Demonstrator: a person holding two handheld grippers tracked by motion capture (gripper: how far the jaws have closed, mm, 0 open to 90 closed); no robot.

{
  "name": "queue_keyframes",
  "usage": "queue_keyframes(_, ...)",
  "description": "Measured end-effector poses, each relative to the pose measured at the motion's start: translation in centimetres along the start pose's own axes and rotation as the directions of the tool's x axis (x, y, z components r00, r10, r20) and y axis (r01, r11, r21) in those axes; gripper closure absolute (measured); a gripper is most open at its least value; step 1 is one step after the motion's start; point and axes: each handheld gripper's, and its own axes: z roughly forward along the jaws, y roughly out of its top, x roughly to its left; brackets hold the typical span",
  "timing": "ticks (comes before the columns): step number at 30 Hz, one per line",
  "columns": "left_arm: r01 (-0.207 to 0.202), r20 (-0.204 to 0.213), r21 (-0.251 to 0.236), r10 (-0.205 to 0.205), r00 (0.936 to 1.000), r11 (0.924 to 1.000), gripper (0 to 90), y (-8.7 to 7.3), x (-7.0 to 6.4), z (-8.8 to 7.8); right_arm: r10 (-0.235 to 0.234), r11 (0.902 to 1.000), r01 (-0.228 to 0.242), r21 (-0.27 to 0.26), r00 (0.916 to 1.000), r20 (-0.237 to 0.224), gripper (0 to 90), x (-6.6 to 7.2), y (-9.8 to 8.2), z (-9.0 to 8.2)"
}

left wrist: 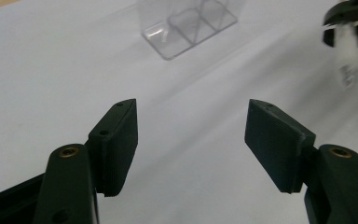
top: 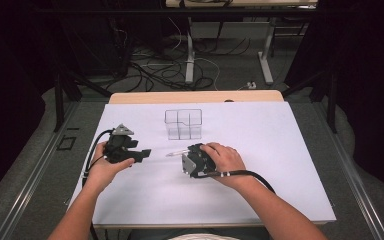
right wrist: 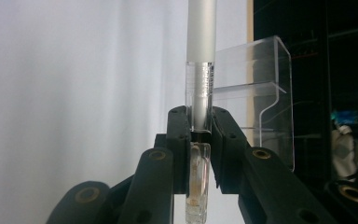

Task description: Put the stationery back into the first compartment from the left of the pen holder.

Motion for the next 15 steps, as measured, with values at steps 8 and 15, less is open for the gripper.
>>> queue_keyframes(8,0.044,-0.049,-0.005,-0.044,0.9978,0.999,24.1,-0.8,1.1,0.3,0.245,0.9662,-0.247,-0.075,0.9689,-0.034,79.3,-4.2,0.8,1.0)
queue_keyframes(15,0.051,-0.04,-0.012,-0.051,0.9979,0.9986,15.0,-1.1,1.3,0.8,0.441,0.8828,-0.451,-0.132,0.8923,-0.097,79.3,-7.8,1.7,2.4)
